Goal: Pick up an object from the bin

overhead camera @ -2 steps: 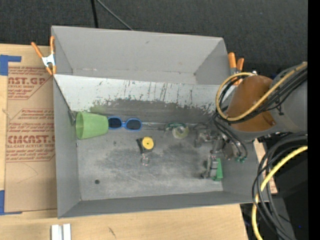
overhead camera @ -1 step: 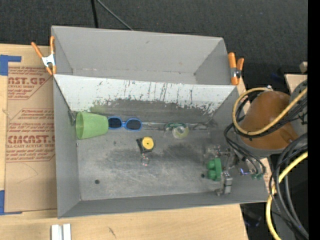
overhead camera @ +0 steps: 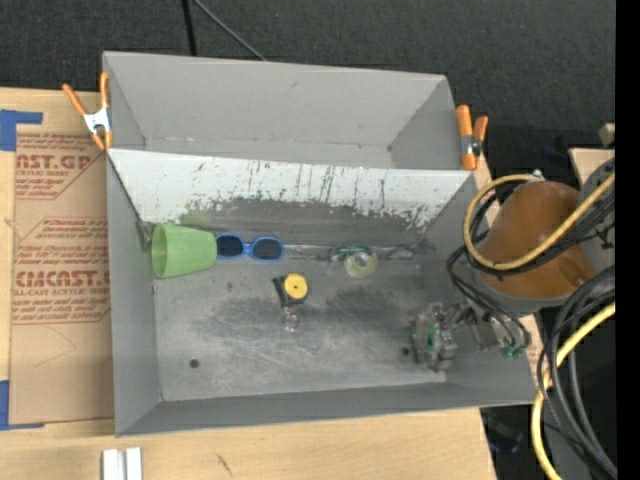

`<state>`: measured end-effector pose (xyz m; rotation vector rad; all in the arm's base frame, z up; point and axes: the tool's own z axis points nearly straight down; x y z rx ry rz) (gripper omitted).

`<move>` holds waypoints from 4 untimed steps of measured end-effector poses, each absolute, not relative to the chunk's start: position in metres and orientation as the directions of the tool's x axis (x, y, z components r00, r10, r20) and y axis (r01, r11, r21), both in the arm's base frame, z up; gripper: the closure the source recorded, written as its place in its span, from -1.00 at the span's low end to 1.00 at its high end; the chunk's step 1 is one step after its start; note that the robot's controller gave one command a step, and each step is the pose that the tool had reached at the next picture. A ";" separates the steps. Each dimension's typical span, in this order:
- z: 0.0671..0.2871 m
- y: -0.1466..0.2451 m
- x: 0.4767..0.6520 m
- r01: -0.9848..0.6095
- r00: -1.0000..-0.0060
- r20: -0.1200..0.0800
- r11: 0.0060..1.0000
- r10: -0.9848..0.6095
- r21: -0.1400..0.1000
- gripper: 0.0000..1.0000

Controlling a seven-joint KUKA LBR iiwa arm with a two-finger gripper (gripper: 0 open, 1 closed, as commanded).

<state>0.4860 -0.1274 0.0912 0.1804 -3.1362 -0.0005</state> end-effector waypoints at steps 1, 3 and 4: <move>0.143 -0.140 0.539 -0.534 -0.845 -0.006 0.845 -0.534 -0.005 1.00; 0.068 -0.123 0.489 -0.784 -0.620 -0.002 0.620 -0.784 0.006 -1.00; 0.100 -0.138 0.491 -0.914 -0.405 -0.023 0.405 -0.914 0.014 -1.00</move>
Offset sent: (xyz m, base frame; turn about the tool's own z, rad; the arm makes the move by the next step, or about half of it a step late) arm 0.0507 -0.0133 0.0501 -0.4481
